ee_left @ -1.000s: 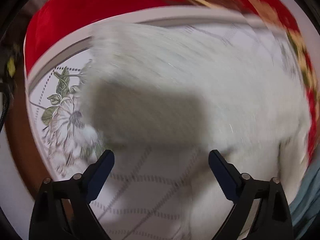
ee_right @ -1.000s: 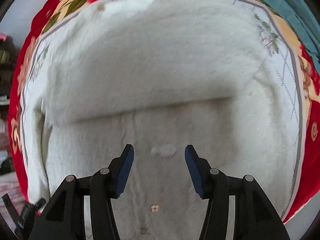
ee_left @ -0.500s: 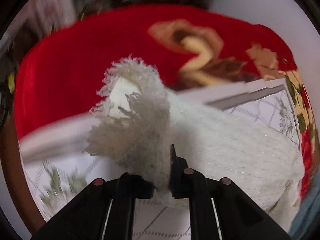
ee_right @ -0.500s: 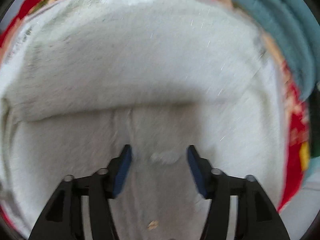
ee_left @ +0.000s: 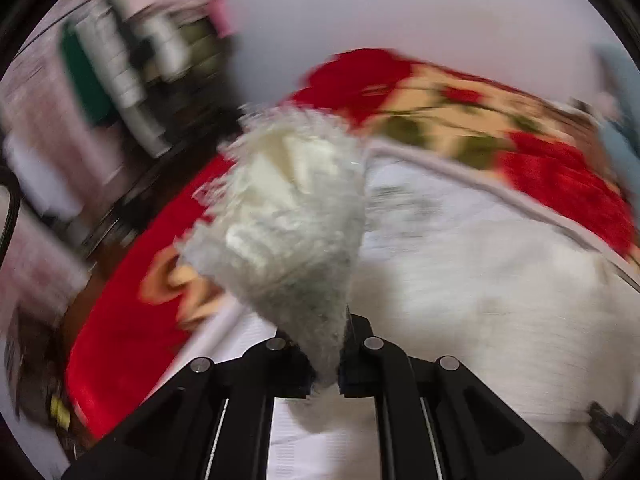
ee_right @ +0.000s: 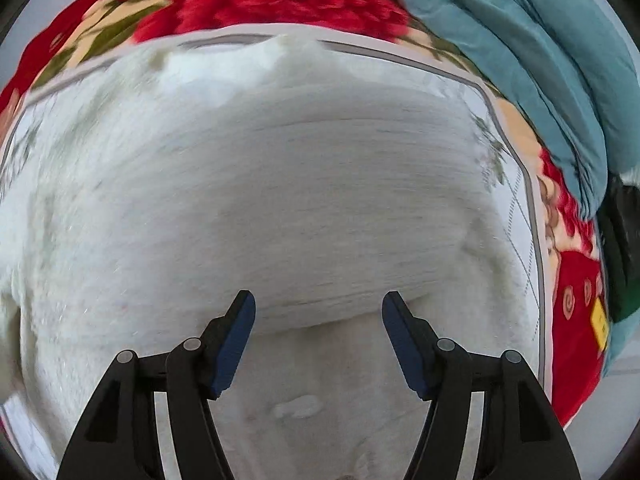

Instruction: Fold large clothes

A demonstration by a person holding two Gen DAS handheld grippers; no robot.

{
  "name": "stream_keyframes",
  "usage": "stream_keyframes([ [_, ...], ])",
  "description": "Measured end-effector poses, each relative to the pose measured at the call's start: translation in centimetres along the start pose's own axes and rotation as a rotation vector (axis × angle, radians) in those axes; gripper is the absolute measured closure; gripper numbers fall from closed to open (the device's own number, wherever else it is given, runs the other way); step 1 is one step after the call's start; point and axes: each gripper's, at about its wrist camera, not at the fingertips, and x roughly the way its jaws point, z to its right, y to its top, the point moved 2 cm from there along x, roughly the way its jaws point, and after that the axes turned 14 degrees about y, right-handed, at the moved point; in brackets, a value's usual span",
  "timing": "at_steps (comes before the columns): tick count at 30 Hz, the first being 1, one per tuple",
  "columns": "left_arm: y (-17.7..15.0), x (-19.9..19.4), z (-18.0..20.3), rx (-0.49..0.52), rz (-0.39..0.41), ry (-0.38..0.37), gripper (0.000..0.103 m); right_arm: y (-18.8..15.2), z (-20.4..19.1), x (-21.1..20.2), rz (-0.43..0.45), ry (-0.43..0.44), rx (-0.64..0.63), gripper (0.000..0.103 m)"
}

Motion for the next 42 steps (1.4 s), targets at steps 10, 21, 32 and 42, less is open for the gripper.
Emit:
stream_keyframes([
  [10, -4.1, -9.2, 24.5, 0.304, -0.004, -0.333, 0.098, -0.3, 14.8, -1.6, -0.006, -0.008, 0.249, 0.035],
  [21, -8.4, -10.5, 33.7, 0.514, 0.046, -0.182, 0.081, 0.3, 23.9, -1.5, -0.020, 0.033, 0.319, 0.035],
  [32, -5.4, -10.1, 26.9, 0.435, -0.004, -0.111, 0.005, 0.7, 24.5, -3.9, -0.035, 0.280, 0.410, 0.035],
  [42, -1.8, -0.7, 14.9, 0.298, -0.072, 0.254, 0.005, 8.7, 14.8, 0.2, -0.069, 0.660, 0.320, 0.028],
])
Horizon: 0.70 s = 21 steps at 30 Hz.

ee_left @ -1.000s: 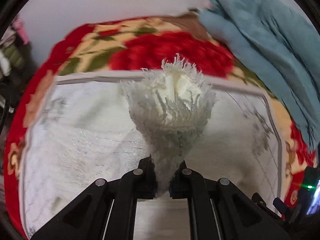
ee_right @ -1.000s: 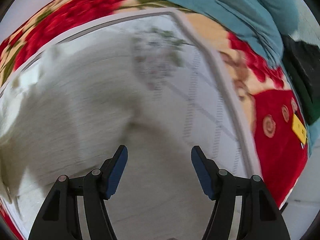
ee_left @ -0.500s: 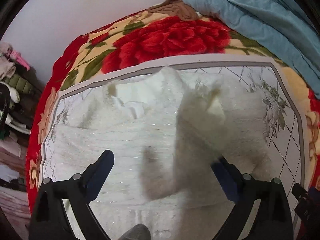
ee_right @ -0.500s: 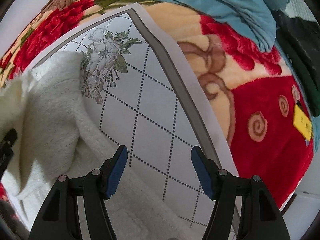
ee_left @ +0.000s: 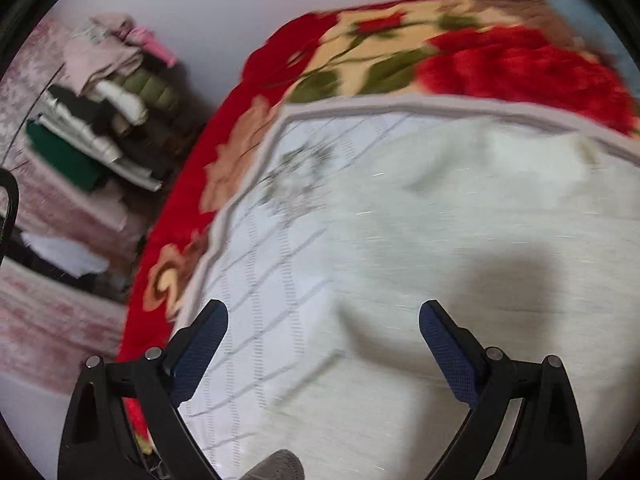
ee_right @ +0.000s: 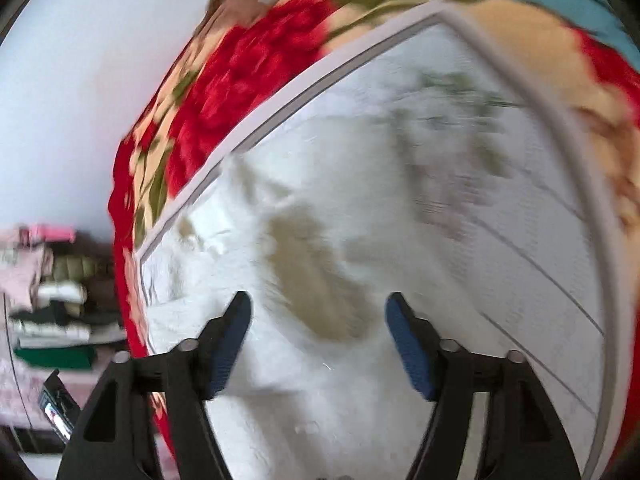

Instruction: Fold large clothes

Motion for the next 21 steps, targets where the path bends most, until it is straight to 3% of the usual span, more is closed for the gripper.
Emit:
stream_keyframes([
  [2, 0.5, 1.6, -0.4, -0.008, -0.005, 0.038, 0.005, 0.5, -0.9, 3.2, -0.075, 0.008, -0.030, 0.031],
  [3, 0.8, 2.1, -0.5, -0.009, -0.003, 0.048, 0.005, 0.5, -1.4, 4.3, -0.103, 0.001, -0.050, 0.058],
  [5, 1.4, 2.7, -0.3, -0.004, 0.014, 0.058, 0.005, 0.2, -2.3, 5.9, -0.141, -0.028, -0.096, 0.097],
  [9, 2.6, 2.9, 0.7, 0.020, 0.047, 0.019, 0.005, 0.6, -3.1, 3.0, -0.002, -0.080, -0.118, 0.098],
  [12, 3.2, 4.0, 3.0, 0.066, 0.039, -0.002, 0.005, 1.8, -1.1, 1.0, 0.086, -0.172, -0.074, 0.098],
  [16, 3.1, 8.4, 7.5, 0.177, -0.071, -0.028, 0.005, 2.7, 2.2, 3.3, -0.025, -0.161, -0.002, 0.096],
  [17, 3.0, 9.1, 8.2, 0.194, -0.084, -0.024, 0.003, 2.9, 2.6, 3.7, -0.038, -0.157, 0.003, 0.092],
  [19, 3.1, 8.7, 8.0, 0.198, -0.067, -0.026, 0.003, 3.0, 2.5, 3.3, -0.045, -0.140, 0.010, 0.075],
  [21, 3.0, 7.0, 6.6, 0.178, -0.031, -0.039, 0.003, 2.3, 2.0, 0.8, -0.014, -0.133, -0.009, 0.051],
])
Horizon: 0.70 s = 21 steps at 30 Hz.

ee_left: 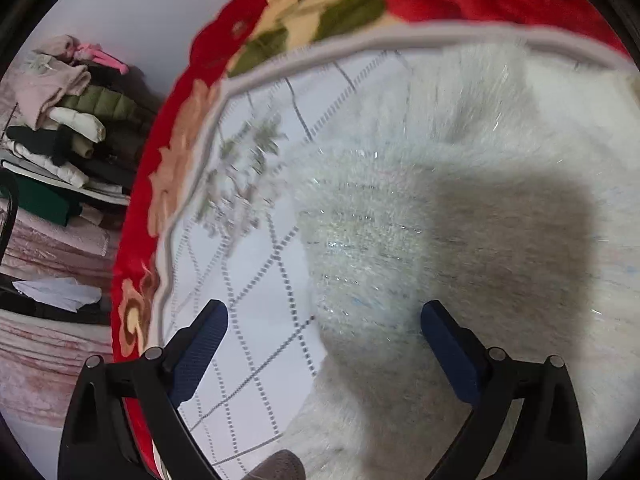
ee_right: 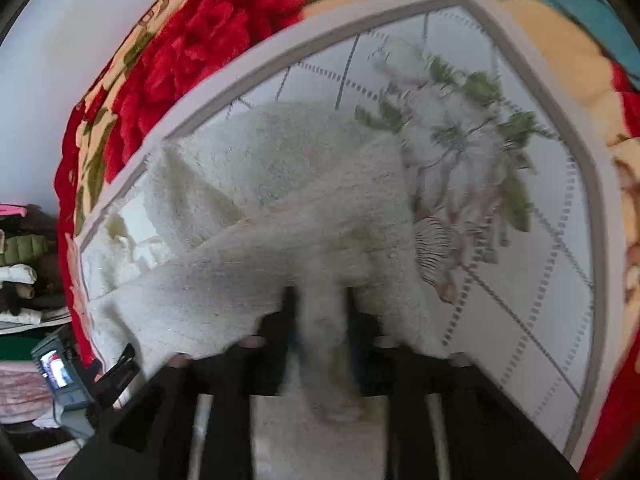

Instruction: Fold large clothes

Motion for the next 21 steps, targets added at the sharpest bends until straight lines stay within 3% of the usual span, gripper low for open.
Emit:
stream_keyframes([
  [3, -2.1, -2.9, -1.9, -0.031, 0.033, -0.025, 0.003, -2.2, 0.9, -4.3, 0.048, -0.037, -0.038, 0.040],
  [5, -4.2, -4.6, -2.5, -0.025, 0.042, -0.038, 0.003, -4.2, 2.9, -6.0, 0.045, -0.127, -0.053, 0.035],
  [8, -7.4, -6.1, -1.9, 0.012, 0.042, -0.056, 0.003, -8.1, 7.6, -5.2, -0.067, -0.203, -0.003, 0.034],
  [9, -8.4, -6.3, -1.4, 0.030, 0.037, -0.062, 0.003, -9.6, 9.5, -3.9, -0.136, -0.186, 0.042, 0.038],
  [10, -9.7, -6.5, -0.8, 0.059, 0.024, -0.072, 0.003, -11.2, 11.0, -2.7, -0.184, -0.162, 0.081, 0.047],
  [11, -10.7, -6.6, -0.3, 0.081, 0.011, -0.086, 0.003, -12.3, 11.9, -2.1, -0.206, -0.133, 0.108, 0.090],
  [12, -11.6, -6.7, 0.1, 0.099, 0.002, -0.097, 0.003, -13.6, 12.5, -1.5, -0.208, -0.080, 0.151, 0.095],
  [15, -13.6, -7.3, 0.2, 0.140, 0.008, -0.098, 0.003, -16.1, 11.8, -1.9, -0.148, -0.074, 0.180, 0.096],
  [17, -14.5, -7.7, -0.3, 0.165, 0.022, -0.091, 0.003, -18.2, 11.3, -2.2, -0.131, -0.022, 0.265, 0.096],
  [21, -16.0, -8.1, -1.9, 0.205, 0.060, -0.061, 0.003, -24.9, 8.9, -1.5, -0.209, 0.123, 0.388, 0.096],
])
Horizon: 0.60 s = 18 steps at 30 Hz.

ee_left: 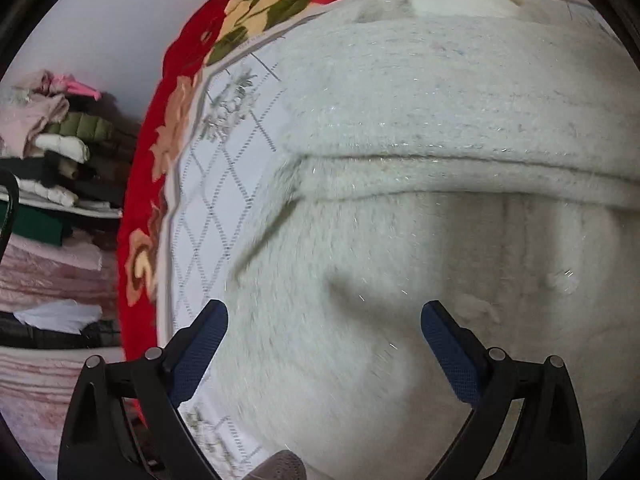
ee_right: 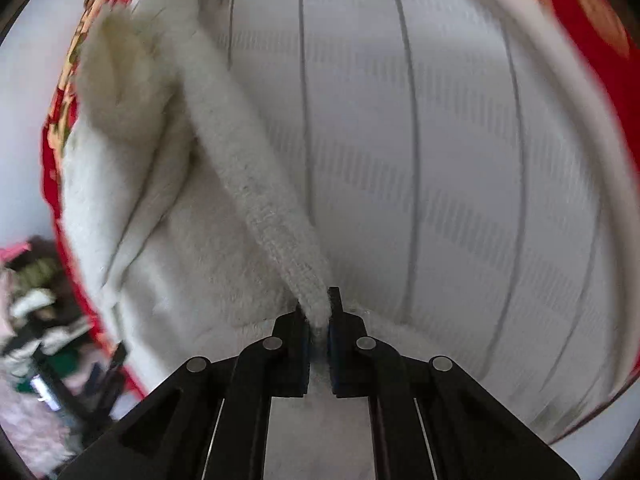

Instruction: Fold large clothes

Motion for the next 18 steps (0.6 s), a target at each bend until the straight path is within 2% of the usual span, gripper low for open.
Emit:
stream_keyframes([
  [2, -0.6, 0.0, -0.2, 0.024, 0.019, 0.014, 0.003, -3.1, 0.1, 2.3, -0.134, 0.077, 0.054, 0.096],
  [3, -0.9, 0.2, -0.1, 0.038, 0.024, 0.020, 0.003, -4.5, 0.2, 3.2, -0.200, 0.078, 0.066, 0.095],
  [4, -1.1, 0.4, 0.1, 0.050, 0.025, 0.020, 0.003, -5.4, 0.3, 3.8, -0.240, 0.042, 0.056, 0.094],
  [5, -1.2, 0.5, 0.4, 0.060, 0.028, 0.019, 0.003, -5.7, 0.3, 3.8, -0.245, -0.011, 0.027, 0.091],
  [6, -1.4, 0.6, 0.5, 0.068, 0.033, 0.023, 0.003, -5.5, 0.3, 3.3, -0.219, -0.055, 0.004, 0.090],
  [7, -1.4, 0.6, 0.9, 0.073, 0.040, 0.024, 0.003, -5.0, 0.1, 2.3, -0.158, -0.060, -0.009, 0.088],
  [8, -1.5, 0.7, 1.2, 0.077, 0.043, 0.023, 0.003, -4.3, -0.1, 1.4, -0.106, -0.054, -0.012, 0.074],
  [9, -1.5, 0.8, 1.7, 0.082, 0.046, 0.025, 0.003, -3.8, -0.3, 0.7, -0.058, -0.053, -0.016, 0.056],
  [11, -1.4, 1.2, 2.8, 0.087, 0.047, 0.029, 0.003, -2.0, -1.2, -0.2, 0.044, -0.037, -0.045, 0.052],
  [13, -1.3, 2.0, 4.0, 0.095, 0.045, 0.053, 0.003, -0.2, -2.9, 0.5, 0.088, -0.058, -0.107, 0.052],
  [14, -1.3, 2.6, 4.5, 0.102, 0.045, 0.077, 0.003, 0.7, -3.7, 1.0, 0.103, -0.087, -0.150, 0.057],
  [15, -1.3, 3.3, 5.0, 0.113, 0.032, 0.092, 0.003, 1.6, -4.3, 1.7, 0.122, -0.126, -0.167, 0.087],
  [16, -1.3, 4.3, 5.3, 0.118, 0.011, 0.098, 0.003, 2.1, -4.1, 1.9, 0.149, -0.152, -0.151, 0.092],
  [18, -1.2, 4.9, 4.8, 0.087, -0.009, 0.072, 0.003, 2.7, -2.2, 2.2, 0.183, -0.134, -0.039, 0.092],
])
